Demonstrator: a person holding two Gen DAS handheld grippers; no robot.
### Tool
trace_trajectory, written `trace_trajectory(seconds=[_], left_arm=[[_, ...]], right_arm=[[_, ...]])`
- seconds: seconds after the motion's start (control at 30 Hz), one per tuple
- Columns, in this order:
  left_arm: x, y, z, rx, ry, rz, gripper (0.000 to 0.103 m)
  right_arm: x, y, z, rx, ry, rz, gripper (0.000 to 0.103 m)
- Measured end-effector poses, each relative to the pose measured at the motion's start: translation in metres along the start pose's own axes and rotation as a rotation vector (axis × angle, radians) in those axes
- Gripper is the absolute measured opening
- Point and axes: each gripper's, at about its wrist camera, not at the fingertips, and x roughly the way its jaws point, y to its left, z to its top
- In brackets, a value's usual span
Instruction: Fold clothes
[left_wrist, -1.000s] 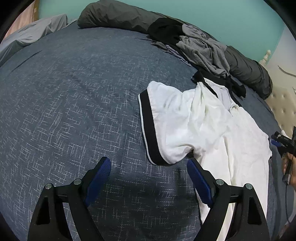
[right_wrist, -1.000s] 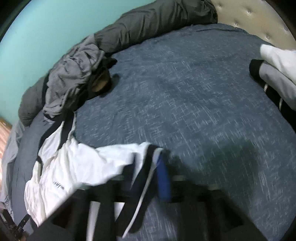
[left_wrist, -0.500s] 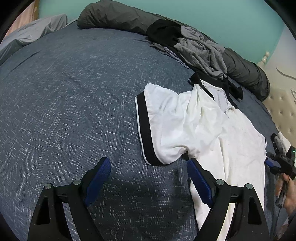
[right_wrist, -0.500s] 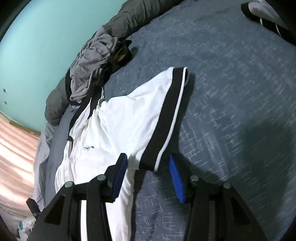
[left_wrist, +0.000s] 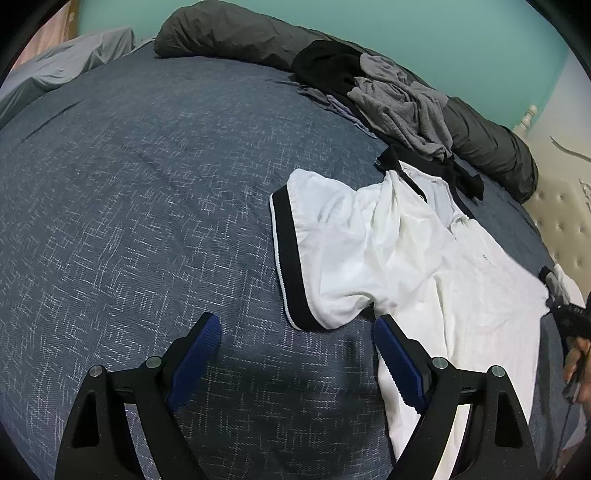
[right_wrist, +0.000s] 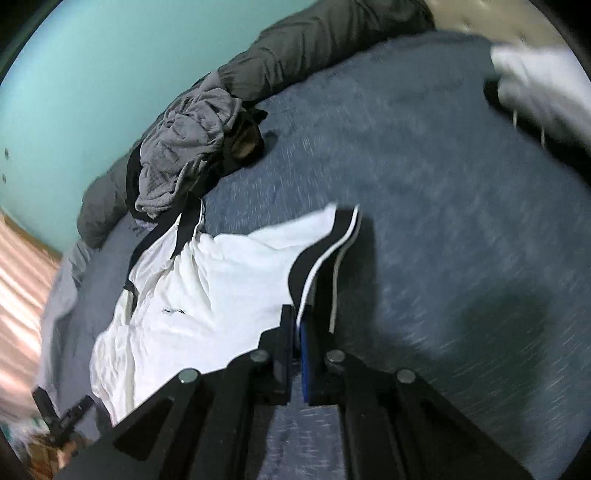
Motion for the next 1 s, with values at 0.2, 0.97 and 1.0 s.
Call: trace_trajectory(seconds=[0.2, 0.97, 1.0], left_arm=[[-0.001, 0.002, 0.001, -0.004, -0.002, 0.0, 0.088], [0.003, 0.026, 0.009, -0.074, -0.002, 0.005, 0.088], [0.004, 0.028, 0.01, -0.077, -0.002, 0.007, 0.088]], right_arm=[[0.01, -0.006, 0.002, -0.08, 0.116, -0.117, 0.002], [-0.035, -0.01, -0.054, 0.082, -0.154, -0.123, 0.046], [-0.039, -0.004, -0.062, 0.084, -0.168, -0.089, 0.051]])
